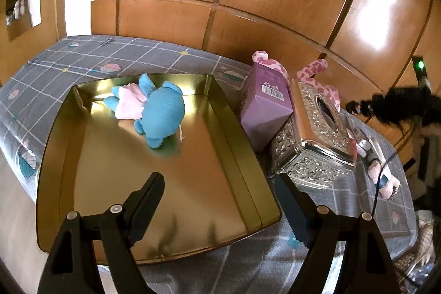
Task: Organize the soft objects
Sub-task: 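Carry the black-haired doll with the right tool into the gold tray and release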
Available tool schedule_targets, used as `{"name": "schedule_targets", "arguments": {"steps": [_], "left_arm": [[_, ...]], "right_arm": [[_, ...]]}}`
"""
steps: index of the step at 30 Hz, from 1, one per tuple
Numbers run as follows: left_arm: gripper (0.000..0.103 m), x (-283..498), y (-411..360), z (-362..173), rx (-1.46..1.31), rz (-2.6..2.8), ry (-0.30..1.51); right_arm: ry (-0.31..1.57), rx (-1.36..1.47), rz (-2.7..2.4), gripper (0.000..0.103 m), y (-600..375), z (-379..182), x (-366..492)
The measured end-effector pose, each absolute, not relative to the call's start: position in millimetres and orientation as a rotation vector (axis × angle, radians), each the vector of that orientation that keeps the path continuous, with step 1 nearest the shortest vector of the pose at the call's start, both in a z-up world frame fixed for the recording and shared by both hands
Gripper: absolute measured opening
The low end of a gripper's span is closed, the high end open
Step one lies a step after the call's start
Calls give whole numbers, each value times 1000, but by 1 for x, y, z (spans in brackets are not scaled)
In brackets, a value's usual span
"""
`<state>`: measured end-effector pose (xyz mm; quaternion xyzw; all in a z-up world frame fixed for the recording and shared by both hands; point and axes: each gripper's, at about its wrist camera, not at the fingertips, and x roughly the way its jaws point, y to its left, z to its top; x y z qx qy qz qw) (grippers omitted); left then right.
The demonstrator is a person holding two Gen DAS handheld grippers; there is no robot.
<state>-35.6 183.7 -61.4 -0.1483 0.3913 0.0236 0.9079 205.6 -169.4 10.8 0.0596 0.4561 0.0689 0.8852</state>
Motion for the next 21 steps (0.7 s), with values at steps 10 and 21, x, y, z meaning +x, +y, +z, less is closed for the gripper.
{"name": "schedule_targets", "arguments": {"steps": [10, 21], "left_arm": [[83, -39, 186, -60, -312, 54, 802], [83, -52, 198, -57, -312, 95, 796]], "right_arm": [[872, 115, 258, 6, -118, 51, 215], [821, 122, 386, 6, -44, 81, 235]]}}
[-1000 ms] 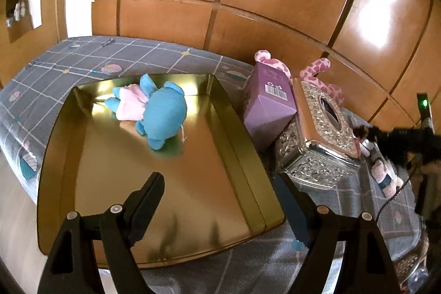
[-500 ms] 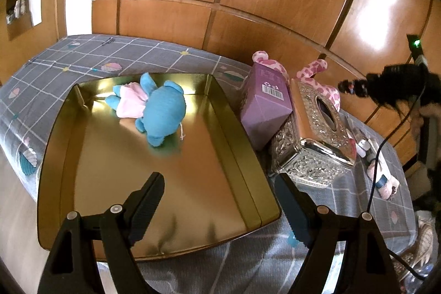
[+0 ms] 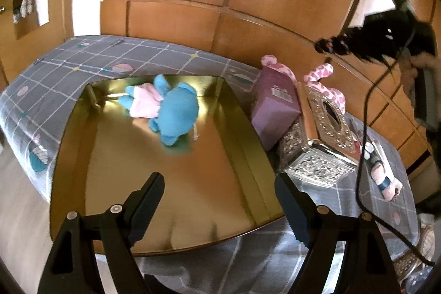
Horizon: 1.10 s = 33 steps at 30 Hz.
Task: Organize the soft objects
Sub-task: 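Carry the black-haired doll with the right tool into the gold tray and release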
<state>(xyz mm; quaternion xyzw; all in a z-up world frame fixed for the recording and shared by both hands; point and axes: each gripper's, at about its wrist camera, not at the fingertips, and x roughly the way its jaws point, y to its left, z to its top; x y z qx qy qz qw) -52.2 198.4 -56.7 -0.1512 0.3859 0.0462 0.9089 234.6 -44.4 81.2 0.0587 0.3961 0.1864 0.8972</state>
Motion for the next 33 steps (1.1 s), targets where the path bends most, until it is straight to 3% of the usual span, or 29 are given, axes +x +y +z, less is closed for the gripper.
{"name": "schedule_targets", "arguments": {"steps": [10, 19, 26, 33], "left_arm": [[82, -64, 245, -59, -366, 256, 786], [83, -72, 275, -56, -399, 357, 754], [83, -72, 276, -55, -391, 374, 752], [83, -72, 268, -53, -365, 373, 746]], "right_arm": [[854, 92, 707, 6, 82, 67, 194], [1037, 11, 733, 6, 153, -16, 139], [1105, -39, 745, 16, 159, -56, 121], [1100, -36, 728, 30, 140, -56, 111]]}}
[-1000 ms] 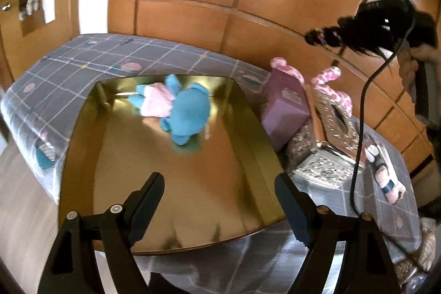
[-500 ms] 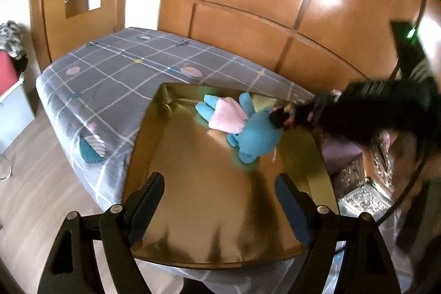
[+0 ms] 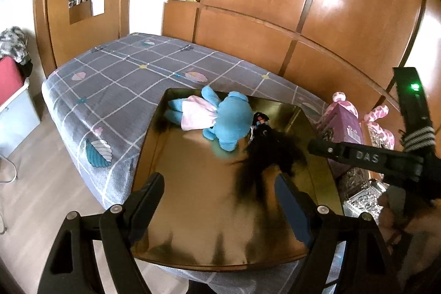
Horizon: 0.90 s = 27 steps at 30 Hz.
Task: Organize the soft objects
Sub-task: 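Carry the black-haired doll with the right tool into the gold tray and release, then move the left tool to the red knit item and grasp it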
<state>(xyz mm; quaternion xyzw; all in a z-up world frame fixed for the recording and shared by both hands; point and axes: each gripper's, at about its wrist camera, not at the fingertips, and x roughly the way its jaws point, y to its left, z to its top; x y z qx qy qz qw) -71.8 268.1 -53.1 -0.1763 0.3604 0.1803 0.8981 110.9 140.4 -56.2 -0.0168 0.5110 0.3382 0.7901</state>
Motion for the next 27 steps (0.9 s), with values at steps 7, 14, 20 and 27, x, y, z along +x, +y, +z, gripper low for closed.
{"name": "schedule_targets", "arguments": {"steps": [7, 14, 20, 27], "left_arm": [[83, -69, 254, -52, -313, 362, 753], [83, -65, 236, -51, -277, 329, 766], [83, -59, 217, -49, -237, 294, 777], [83, -51, 193, -43, -180, 248, 783]], "right_arm": [[963, -104, 682, 38, 117, -34, 90], [826, -130, 631, 39, 86, -11, 72], [771, -109, 575, 41, 48, -1, 69], [732, -72, 498, 45, 0, 5, 72]]}}
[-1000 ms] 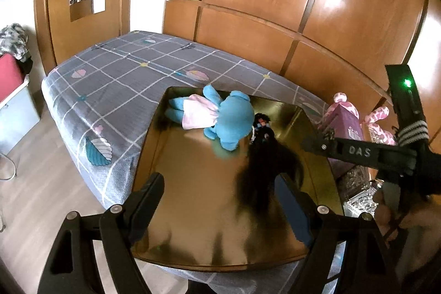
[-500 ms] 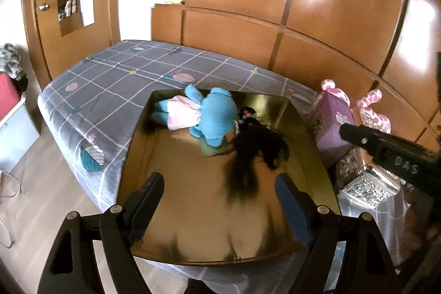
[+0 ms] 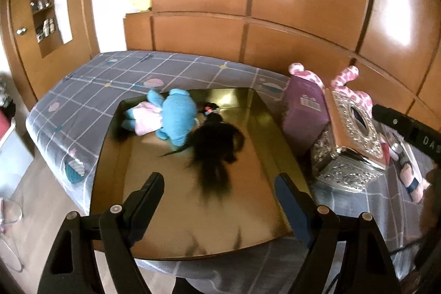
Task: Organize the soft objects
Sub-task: 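Move the left tool to the red knit item and grasp it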
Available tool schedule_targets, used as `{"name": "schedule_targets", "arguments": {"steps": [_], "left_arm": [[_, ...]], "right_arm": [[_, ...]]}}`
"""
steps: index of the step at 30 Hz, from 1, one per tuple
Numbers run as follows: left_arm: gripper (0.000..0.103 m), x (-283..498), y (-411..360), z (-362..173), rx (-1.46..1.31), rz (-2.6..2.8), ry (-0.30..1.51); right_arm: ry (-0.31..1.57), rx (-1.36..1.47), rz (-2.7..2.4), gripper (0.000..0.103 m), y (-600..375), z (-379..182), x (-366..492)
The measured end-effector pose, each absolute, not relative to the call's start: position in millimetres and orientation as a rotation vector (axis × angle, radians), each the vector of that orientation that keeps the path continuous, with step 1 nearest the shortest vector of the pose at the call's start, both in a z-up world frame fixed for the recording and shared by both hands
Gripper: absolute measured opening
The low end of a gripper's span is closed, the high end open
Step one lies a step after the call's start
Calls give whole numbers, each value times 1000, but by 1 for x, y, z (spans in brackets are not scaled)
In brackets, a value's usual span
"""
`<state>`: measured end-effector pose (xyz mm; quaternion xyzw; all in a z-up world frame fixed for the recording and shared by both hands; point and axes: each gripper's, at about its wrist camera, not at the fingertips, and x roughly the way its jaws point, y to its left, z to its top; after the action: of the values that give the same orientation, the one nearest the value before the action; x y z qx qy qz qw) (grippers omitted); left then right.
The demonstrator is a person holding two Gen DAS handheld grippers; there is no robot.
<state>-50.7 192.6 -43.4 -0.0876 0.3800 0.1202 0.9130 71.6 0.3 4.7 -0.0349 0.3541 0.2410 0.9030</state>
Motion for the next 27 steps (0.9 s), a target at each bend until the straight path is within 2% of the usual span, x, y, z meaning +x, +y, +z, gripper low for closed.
{"name": "schedule_targets", "arguments": {"steps": [8, 19, 27], "left_arm": [[83, -38, 159, -36, -98, 167, 790], [83, -10, 87, -17, -8, -33, 778], [82, 21, 12, -6, 76, -211, 792]], "right_arm": [[708, -35, 348, 45, -81, 6, 83], [734, 36, -40, 45, -250, -6, 105], [773, 136, -267, 45, -352, -39, 107]]}}
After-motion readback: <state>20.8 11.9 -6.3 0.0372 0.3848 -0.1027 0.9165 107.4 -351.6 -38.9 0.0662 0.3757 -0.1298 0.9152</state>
